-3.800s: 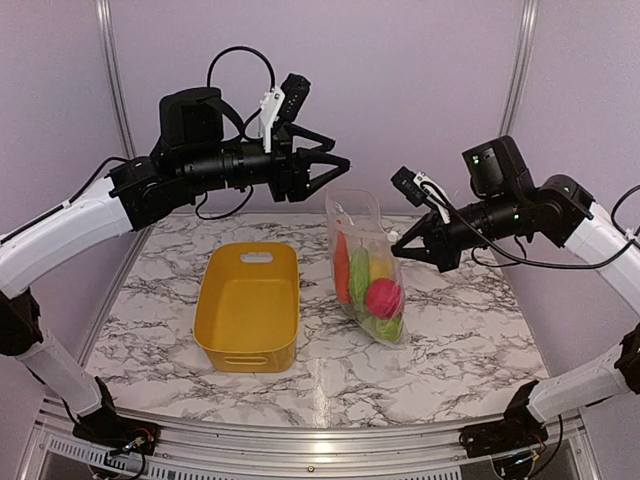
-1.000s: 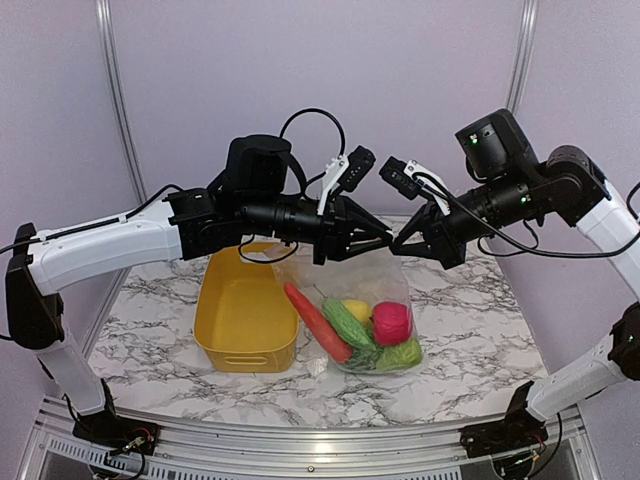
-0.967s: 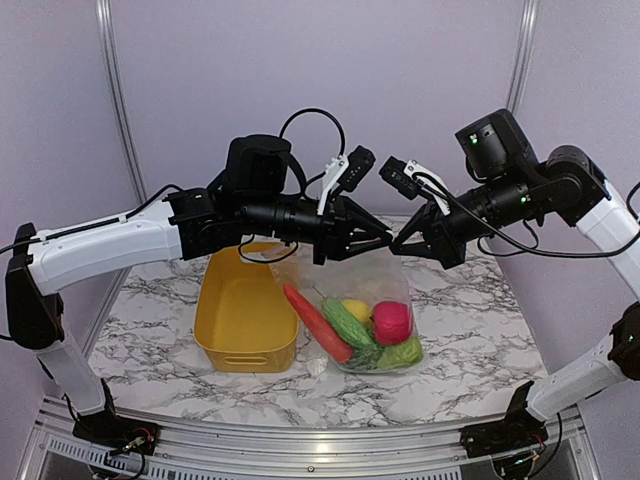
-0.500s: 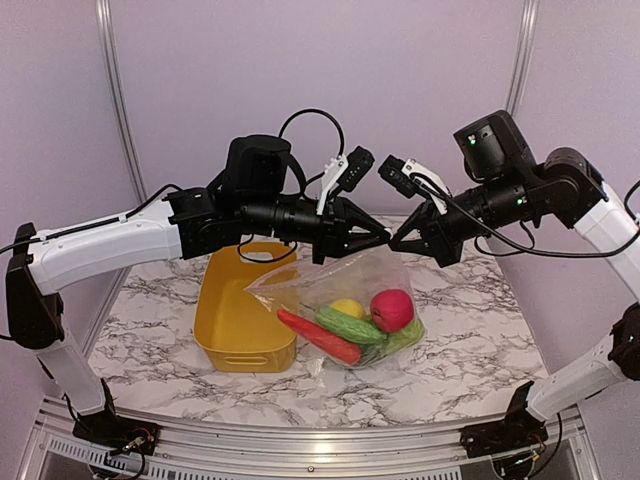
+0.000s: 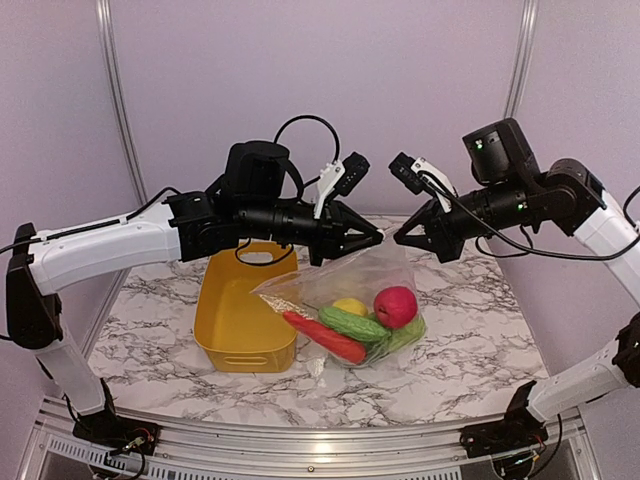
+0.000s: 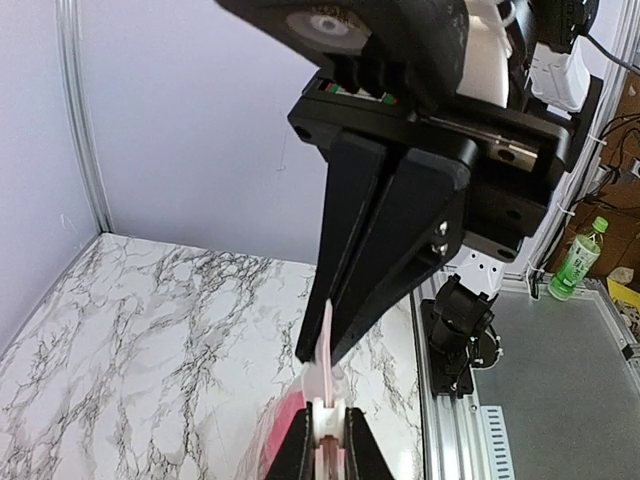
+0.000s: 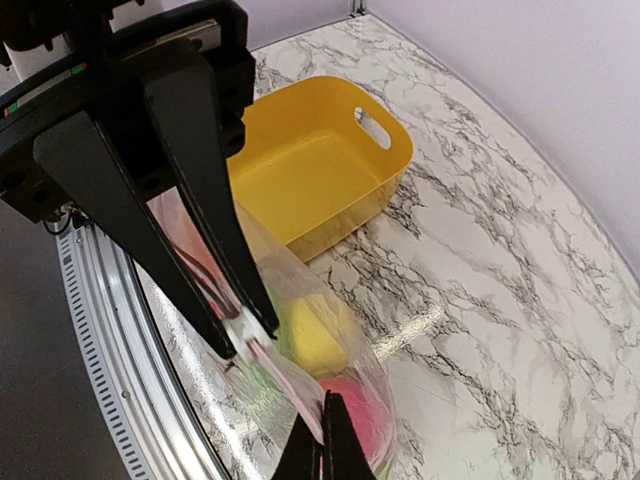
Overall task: Place the food in the zip-top bag and seal the zipper
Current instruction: Zip the zipper of the food storage bag.
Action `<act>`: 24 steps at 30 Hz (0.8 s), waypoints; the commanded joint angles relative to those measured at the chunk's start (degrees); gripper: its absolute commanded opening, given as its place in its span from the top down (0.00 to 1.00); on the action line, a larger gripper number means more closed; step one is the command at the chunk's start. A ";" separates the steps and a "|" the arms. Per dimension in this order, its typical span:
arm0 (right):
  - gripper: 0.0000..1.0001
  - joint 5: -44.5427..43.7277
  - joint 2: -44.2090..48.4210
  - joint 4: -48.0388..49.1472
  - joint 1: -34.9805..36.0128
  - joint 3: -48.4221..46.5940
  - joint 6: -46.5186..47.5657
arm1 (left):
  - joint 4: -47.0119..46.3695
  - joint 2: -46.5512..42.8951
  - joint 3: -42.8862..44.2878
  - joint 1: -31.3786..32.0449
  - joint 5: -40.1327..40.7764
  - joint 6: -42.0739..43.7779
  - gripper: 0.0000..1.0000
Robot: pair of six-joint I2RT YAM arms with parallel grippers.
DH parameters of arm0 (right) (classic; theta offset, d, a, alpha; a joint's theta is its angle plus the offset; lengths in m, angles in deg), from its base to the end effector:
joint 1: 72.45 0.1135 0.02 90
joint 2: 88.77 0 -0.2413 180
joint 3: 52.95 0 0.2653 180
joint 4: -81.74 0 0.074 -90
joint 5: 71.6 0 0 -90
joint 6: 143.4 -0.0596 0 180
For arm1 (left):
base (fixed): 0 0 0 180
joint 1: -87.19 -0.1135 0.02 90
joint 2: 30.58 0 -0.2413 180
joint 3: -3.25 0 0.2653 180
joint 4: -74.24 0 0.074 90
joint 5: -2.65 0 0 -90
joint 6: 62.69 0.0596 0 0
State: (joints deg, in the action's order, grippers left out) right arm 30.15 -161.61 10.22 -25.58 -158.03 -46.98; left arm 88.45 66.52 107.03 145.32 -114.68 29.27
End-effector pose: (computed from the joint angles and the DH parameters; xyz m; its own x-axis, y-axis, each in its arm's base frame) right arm 0.1796 0.2095 0.4018 -0.3382 -0.5211 -0.7836 -0.8655 0.4992 0.0416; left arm 0.2086 -0.3874 0.3672 -0.0351 0.1140 -0.9929 0.9966 0.0787 -0.0262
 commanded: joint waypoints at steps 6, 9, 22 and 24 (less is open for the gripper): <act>1.00 -7.69 5.12 3.43 -8.52 1.98 -1.37 | 5.45 -5.23 -5.71 -3.07 -0.57 -0.49 0.97; 1.00 -9.72 5.46 3.97 -11.68 2.42 -0.77 | 6.00 -6.52 -7.43 -3.73 -0.45 -0.39 0.98; 1.00 -13.67 4.59 6.92 -23.13 5.64 -2.95 | 7.53 -10.79 -14.47 -5.16 -0.36 -0.43 1.00; 1.00 -14.21 4.36 7.04 -23.52 5.78 -3.22 | 7.54 -11.40 -15.37 -5.42 -0.35 -0.59 1.00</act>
State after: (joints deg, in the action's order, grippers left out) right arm 24.95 -158.05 13.82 -46.08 -151.97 -48.36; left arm 90.53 58.52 93.87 140.68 -113.83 28.96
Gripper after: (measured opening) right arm 0.003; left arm 0.088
